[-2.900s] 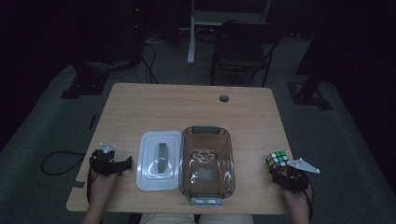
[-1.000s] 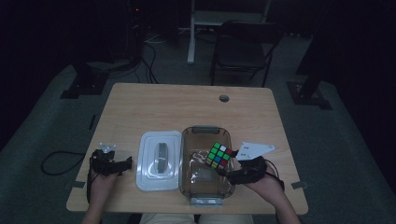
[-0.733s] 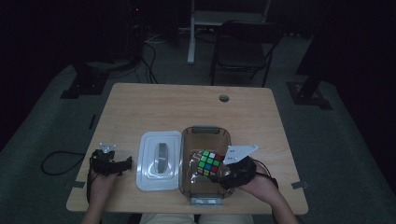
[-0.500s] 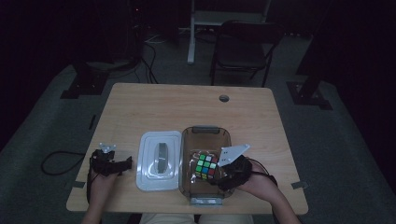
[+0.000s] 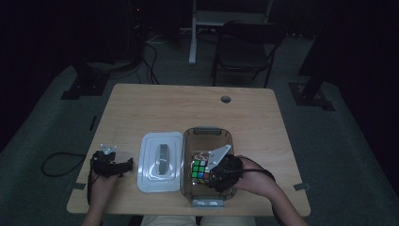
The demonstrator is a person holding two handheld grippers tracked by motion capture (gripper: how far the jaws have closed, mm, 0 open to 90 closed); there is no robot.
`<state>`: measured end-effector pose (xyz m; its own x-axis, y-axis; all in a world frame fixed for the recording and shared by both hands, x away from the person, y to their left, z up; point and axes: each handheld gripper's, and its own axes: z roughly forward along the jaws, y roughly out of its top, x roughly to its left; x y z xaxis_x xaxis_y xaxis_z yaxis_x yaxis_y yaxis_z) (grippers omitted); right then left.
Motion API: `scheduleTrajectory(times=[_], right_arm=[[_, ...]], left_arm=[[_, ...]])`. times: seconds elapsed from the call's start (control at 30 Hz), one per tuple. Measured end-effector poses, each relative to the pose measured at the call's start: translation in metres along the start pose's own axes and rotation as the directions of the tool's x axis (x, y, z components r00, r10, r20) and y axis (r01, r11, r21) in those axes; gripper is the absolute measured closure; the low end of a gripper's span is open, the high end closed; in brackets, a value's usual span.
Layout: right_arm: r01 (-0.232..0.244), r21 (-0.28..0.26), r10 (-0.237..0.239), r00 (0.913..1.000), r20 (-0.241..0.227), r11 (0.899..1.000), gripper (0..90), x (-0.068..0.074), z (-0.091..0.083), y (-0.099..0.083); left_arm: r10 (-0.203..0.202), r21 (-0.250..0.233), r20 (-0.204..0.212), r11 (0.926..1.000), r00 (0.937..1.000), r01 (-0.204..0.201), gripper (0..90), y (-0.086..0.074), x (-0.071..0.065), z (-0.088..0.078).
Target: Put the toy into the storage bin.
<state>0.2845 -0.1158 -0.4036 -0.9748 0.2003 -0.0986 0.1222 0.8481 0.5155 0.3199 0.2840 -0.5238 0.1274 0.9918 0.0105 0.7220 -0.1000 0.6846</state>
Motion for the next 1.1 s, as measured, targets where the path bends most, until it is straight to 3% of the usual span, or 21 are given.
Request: scheduleTrajectory(times=[0.2,0.4,0.57,0.67,0.8,0.9,1.1], right_arm=[[0.007,0.095,-0.007,1.0000,-0.001,0.995,34.1,-0.002,0.012,0.009],[0.020,0.203,-0.023,0.9996,0.015,0.979,34.0,-0.006,0.024,0.014],[0.039,0.288,-0.049,0.9985,0.027,0.957,34.1,-0.006,0.033,0.021],[0.052,0.341,-0.062,0.9979,0.019,0.939,34.0,-0.005,0.040,0.024],[0.060,0.365,-0.061,0.9981,-0.011,0.929,34.0,-0.005,0.046,0.026],[0.051,0.403,-0.049,0.9987,-0.016,0.914,34.0,-0.006,0.051,0.026],[0.068,0.413,-0.054,0.9975,-0.046,0.908,34.1,-0.005,0.052,0.027]], left_arm=[[-0.001,-0.001,0.000,1.0000,1.0000,0.001,0.7,0.000,0.000,0.000],[0.000,-0.001,0.000,1.0000,1.0000,0.000,0.7,0.000,0.000,0.000],[-0.001,-0.001,0.000,1.0000,1.0000,0.001,0.7,0.000,0.000,0.000],[-0.001,-0.001,0.000,1.0000,1.0000,0.001,0.7,0.000,0.000,0.000],[-0.001,-0.001,0.000,1.0000,1.0000,0.001,0.7,0.000,0.000,0.000],[-0.001,-0.001,0.000,1.0000,1.0000,0.001,0.7,0.000,0.000,0.000],[-0.001,-0.001,0.000,1.0000,1.0000,0.001,0.7,0.000,0.000,0.000]])
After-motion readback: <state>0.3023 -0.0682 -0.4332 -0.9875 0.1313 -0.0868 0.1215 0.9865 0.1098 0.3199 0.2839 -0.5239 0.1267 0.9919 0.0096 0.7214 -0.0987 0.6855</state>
